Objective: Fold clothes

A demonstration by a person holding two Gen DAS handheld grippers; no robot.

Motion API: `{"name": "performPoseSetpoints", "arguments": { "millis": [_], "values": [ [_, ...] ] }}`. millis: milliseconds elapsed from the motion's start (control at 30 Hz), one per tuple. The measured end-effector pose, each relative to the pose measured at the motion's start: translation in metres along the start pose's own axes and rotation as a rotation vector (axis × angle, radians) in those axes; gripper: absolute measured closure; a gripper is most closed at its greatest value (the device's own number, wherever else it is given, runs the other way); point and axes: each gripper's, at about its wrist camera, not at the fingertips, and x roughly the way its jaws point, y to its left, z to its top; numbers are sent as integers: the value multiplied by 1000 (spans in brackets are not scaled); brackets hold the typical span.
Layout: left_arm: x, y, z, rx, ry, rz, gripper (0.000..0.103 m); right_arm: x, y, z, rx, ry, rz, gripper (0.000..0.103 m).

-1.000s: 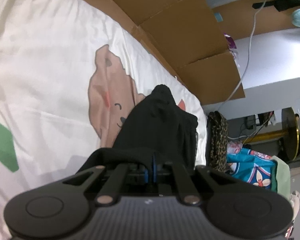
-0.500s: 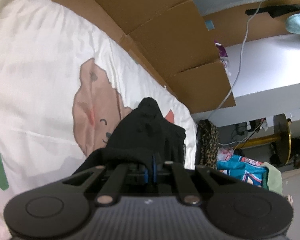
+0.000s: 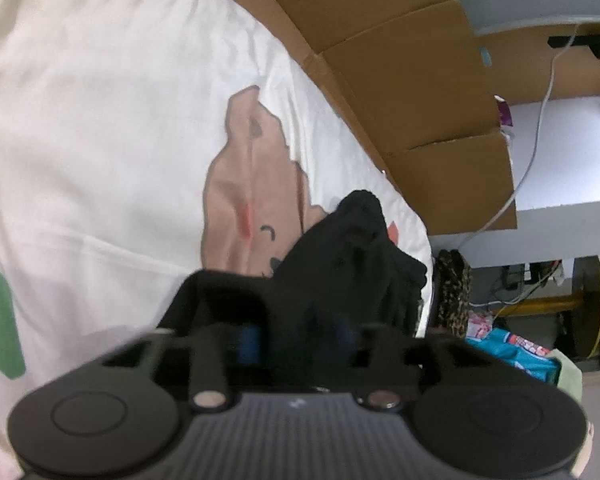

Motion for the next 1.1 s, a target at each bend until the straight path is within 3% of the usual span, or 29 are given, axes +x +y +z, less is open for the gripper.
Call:
{"name": "performPoseSetpoints", "arguments": {
  "millis": [200, 333, 567, 1100],
  "values": [
    [5, -6, -8, 19, 60, -54, 45, 2, 0, -7, 19, 31, 44, 59],
    [7, -12, -8, 23, 52, -64, 45, 9, 6, -10, 13, 63, 54, 59],
    [2, -20, 11, 8, 0, -106, 45, 7, 11, 3, 30, 11, 73, 58],
    [-6, -21, 50, 4, -127, -80, 45, -10, -2, 38, 68, -154, 47, 47]
  ]
}}
